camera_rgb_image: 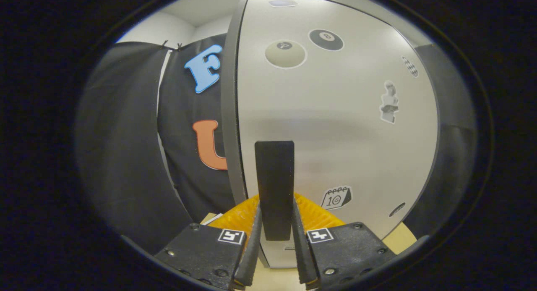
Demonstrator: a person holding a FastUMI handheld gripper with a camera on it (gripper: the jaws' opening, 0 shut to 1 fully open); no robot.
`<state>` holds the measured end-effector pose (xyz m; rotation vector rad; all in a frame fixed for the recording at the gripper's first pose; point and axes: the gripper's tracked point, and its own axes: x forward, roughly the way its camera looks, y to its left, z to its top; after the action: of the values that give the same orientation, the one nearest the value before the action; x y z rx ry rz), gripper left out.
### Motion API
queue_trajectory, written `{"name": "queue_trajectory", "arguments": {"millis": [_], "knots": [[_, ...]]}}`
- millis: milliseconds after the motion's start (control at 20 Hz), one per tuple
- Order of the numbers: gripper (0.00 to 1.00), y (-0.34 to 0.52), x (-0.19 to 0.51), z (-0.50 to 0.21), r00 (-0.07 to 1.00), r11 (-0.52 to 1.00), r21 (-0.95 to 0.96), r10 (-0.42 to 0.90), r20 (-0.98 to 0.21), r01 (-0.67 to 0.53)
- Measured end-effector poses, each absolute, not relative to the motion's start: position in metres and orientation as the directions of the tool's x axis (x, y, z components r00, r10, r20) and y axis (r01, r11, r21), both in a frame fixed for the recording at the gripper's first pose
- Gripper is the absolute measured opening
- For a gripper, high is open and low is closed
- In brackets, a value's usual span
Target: Open the shoe cabinet door, grab the shoes and put them into the shoe cabinet, then close the shoe cabinet door.
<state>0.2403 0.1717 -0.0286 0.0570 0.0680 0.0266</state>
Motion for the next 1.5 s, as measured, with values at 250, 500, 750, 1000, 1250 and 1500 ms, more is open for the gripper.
{"name": "queue_trajectory", "arguments": {"millis": [250,500,750,1000,1250,1500], "knots": [[0.33,0.17,0.231,-0.028,0.995,0.997,0.067,0.055,-0.088,-0.049],[0.27,0.165,0.199,-0.034,0.989,0.992,0.056,0.119,-0.089,-0.115],[0.25,0.157,0.163,-0.037,0.977,0.98,0.062,0.195,-0.085,-0.19],[0.24,0.133,0.11,-0.042,0.963,0.964,0.082,0.258,-0.079,-0.252],[0.24,0.096,0.076,-0.047,0.948,0.949,0.088,0.31,-0.079,-0.303],[0.23,0.065,0.061,-0.051,0.944,0.946,0.076,0.321,-0.079,-0.315]]}}
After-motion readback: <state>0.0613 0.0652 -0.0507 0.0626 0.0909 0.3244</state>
